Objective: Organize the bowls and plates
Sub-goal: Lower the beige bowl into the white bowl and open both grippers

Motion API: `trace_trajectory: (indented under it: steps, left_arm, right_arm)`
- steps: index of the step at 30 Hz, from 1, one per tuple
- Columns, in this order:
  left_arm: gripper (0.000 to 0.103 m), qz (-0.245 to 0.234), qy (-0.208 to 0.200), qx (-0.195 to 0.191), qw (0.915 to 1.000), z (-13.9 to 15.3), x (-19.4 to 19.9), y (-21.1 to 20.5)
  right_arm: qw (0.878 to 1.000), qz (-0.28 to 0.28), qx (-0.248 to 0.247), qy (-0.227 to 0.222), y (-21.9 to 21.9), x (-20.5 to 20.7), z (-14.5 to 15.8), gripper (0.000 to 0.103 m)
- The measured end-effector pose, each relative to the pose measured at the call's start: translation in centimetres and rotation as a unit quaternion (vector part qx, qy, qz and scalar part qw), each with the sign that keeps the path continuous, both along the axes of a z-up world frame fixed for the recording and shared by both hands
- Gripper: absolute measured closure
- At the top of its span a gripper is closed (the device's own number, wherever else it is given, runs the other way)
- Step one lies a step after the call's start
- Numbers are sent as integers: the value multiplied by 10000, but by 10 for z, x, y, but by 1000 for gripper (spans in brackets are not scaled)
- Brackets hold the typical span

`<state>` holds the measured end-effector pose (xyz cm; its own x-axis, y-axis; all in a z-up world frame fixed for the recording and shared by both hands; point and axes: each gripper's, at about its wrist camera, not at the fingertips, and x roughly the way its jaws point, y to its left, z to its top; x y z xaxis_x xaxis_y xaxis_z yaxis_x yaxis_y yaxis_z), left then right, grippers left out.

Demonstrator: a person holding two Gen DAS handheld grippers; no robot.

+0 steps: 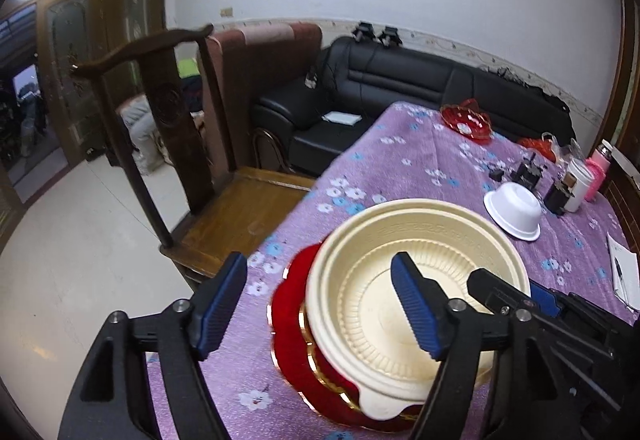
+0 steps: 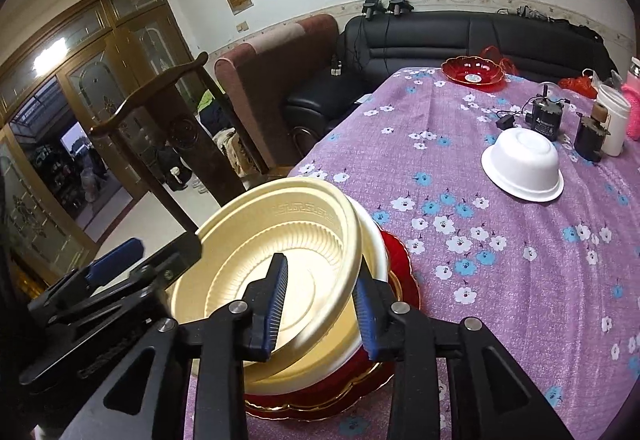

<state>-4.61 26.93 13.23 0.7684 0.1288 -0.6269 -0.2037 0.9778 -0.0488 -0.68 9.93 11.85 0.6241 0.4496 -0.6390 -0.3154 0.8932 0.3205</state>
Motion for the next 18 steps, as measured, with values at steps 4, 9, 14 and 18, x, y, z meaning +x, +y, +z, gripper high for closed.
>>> trace_trajectory:
  steps: [4,9,14,18]
  left_arm:
    - [20,266,-312,168,9990,9,-17,1]
    - [15,511,-620,355,9961,19,-36,1]
    - [12,586,-756,418,9945,23,-48,-1]
    - [12,600,-767,425,9943,25,-55,-5]
  right_arm:
    - [9999,-1,113,-23,-5,-4,3,67]
    - [9996,-23,259,-136,-14,-17,9,65]
    - [9987,-66,378,-349,-25,-36,19,60]
    - [9980,-110,387,-480,-34,-49,23,53]
